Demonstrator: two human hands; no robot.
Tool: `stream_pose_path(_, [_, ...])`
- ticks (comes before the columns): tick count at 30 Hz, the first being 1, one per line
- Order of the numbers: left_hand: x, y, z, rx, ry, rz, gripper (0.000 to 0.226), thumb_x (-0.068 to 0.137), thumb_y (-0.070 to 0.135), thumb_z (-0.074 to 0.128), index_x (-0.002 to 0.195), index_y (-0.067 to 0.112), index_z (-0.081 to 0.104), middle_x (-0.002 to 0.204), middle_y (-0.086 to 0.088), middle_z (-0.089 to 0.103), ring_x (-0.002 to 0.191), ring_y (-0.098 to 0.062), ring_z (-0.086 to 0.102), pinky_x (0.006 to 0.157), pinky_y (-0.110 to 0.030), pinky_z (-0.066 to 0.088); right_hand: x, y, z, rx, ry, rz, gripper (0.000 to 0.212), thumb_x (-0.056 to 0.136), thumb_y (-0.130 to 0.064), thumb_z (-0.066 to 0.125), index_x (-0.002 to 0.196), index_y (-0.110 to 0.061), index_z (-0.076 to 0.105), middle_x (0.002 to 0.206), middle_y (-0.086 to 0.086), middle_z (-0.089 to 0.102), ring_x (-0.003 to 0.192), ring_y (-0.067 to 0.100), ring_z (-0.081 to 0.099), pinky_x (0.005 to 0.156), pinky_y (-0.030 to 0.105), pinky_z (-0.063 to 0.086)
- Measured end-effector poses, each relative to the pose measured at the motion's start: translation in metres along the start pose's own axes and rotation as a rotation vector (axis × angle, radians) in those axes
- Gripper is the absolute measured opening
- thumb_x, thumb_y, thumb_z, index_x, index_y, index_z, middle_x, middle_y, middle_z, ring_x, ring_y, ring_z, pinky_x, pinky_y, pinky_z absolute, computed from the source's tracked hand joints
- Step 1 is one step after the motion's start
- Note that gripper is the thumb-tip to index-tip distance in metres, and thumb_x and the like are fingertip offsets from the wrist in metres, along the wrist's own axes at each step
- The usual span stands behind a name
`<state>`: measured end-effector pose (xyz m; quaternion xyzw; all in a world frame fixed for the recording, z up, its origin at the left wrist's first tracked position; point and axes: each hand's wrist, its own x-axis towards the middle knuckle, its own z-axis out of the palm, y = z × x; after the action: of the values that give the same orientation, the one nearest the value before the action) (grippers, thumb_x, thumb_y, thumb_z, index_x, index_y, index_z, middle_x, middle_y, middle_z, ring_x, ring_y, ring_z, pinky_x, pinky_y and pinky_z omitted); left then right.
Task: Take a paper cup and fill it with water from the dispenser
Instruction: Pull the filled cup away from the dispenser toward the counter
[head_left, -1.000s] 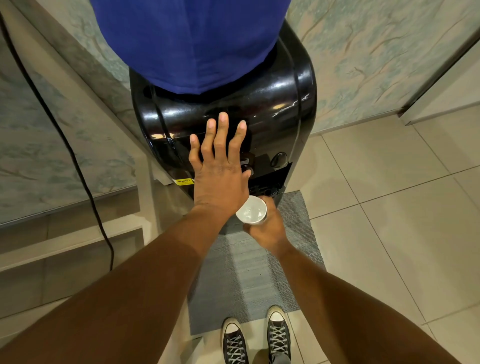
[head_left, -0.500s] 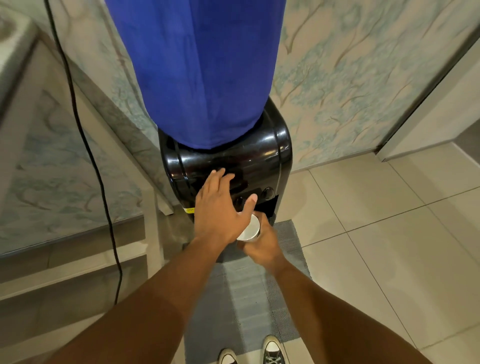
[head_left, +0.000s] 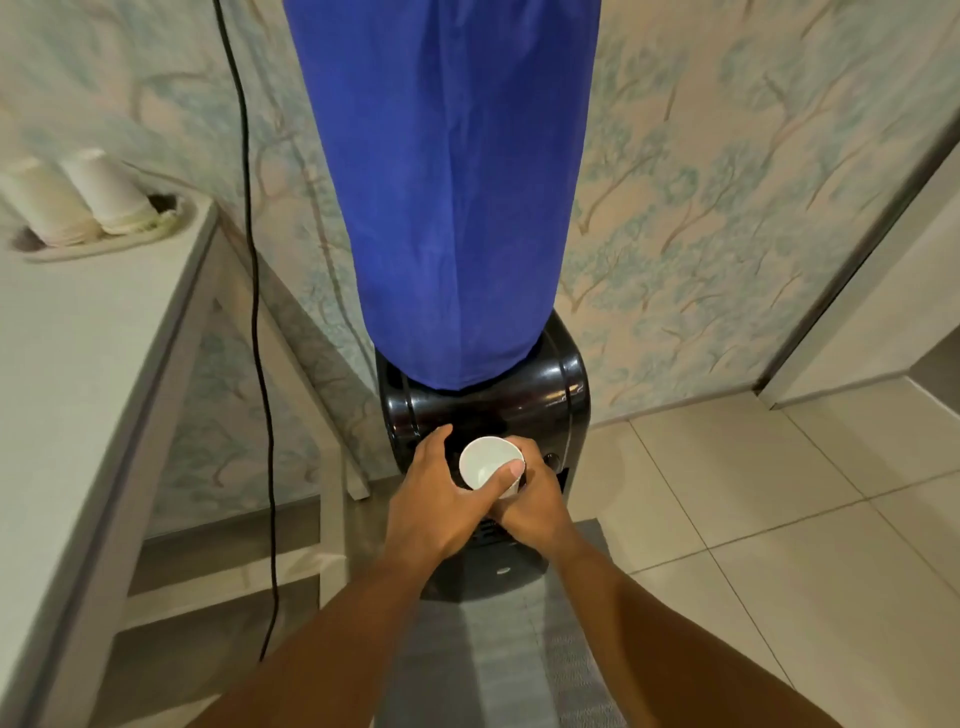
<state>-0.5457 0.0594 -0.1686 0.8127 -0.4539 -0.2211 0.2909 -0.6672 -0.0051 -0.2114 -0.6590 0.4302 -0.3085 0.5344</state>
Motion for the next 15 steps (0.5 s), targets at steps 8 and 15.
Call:
stream_pose_path(8, [-0.005, 0.025, -0.050, -0.163, 0.081, 0.038, 0.110, 0.051, 0.097, 0.056, 0.141, 0.037, 0.038, 0.136, 0.015, 0.053, 0.120, -0.008, 0.054, 0.099, -0.040, 0.050, 0.009, -0.066, 0.006, 0.041, -0.037, -0.078, 0.063, 0.073, -0.025, 0.080, 0.121, -0.039, 0.041, 0.111, -0.016, 0.054, 0.103, 0.009, 0.055, 0.061, 0.007, 0.049])
stream_pose_path(15, [-0.008, 0.034, -0.092, -0.291, 0.121, 0.129, 0.086, 0.053, 0.086, 0.070, 0.125, 0.045, 0.048, 0.115, 0.023, 0.061, 0.106, 0.001, 0.059, 0.086, -0.025, 0.054, 0.015, -0.114, 0.023, 0.066, -0.040, -0.157, 0.063, 0.071, -0.029, 0.082, 0.122, -0.034, 0.045, 0.116, -0.010, 0.058, 0.107, 0.009, 0.057, 0.072, 0.012, 0.052])
